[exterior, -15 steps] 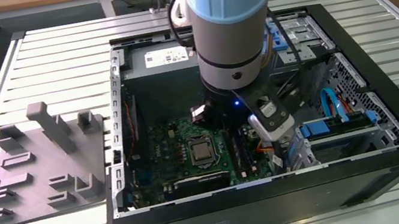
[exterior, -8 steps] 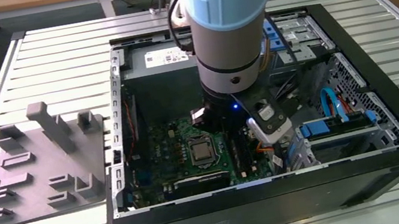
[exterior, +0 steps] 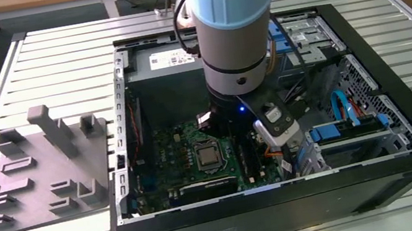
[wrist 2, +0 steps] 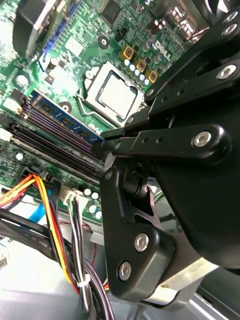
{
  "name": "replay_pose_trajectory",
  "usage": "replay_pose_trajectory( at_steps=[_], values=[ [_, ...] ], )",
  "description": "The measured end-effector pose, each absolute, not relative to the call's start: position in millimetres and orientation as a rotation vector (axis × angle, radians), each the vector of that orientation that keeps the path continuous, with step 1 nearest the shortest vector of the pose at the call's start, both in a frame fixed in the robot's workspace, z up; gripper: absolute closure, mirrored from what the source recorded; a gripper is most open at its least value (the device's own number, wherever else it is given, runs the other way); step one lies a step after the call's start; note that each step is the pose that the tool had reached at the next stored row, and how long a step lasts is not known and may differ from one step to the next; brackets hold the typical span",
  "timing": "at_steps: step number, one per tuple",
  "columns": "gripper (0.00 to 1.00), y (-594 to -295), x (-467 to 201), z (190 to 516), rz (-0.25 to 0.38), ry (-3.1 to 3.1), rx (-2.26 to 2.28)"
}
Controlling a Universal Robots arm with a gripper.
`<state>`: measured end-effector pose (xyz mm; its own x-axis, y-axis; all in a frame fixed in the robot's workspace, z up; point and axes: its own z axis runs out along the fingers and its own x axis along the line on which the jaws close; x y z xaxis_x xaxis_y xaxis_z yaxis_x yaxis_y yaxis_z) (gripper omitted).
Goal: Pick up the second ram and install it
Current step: 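Insert the second ram into the second slot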
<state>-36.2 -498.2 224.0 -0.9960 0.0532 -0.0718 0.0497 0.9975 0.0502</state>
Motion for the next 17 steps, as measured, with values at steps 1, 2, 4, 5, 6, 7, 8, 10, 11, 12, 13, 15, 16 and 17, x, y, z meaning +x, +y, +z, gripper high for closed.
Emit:
replay_pose_trajectory(
  at_steps=[1, 2, 4, 5, 6, 7, 8, 10, 11, 12, 13, 15, 16, 17],
  values=[
    [0.86, -497.5, -36.1, 223.8, 0.07, 3.067, 0.079],
    [0.86, -496.7, -36.1, 223.5, 0.07, 3.067, 0.079],
    [0.86, -495.8, -36.1, 222.7, 0.07, 3.066, 0.079],
    [0.86, -495.6, -36.1, 222.2, 0.07, 3.066, 0.079],
    [0.86, -495.5, -36.1, 221.6, 0.07, 3.066, 0.079],
    [0.86, -495.4, -36.1, 221.0, 0.069, 3.066, 0.079],
    [0.86, -495.2, -36.1, 220.1, 0.069, 3.066, 0.079],
    [0.86, -494.5, -36.2, 218.9, 0.069, 3.067, 0.079],
    [0.86, -494.1, -36.2, 218.4, 0.069, 3.067, 0.079],
    [0.86, -493.7, -36.1, 217.9, 0.069, 3.066, 0.079],
    [0.86, -493.4, -36.1, 217.5, 0.069, 3.066, 0.079],
    [0.86, -492.7, -36.1, 216.7, 0.069, 3.067, 0.079],
    [0.86, -492.5, -36.1, 216.4, 0.069, 3.067, 0.079],
    [0.86, -492.3, -36.1, 215.7, 0.07, 3.066, 0.079]
  ],
)
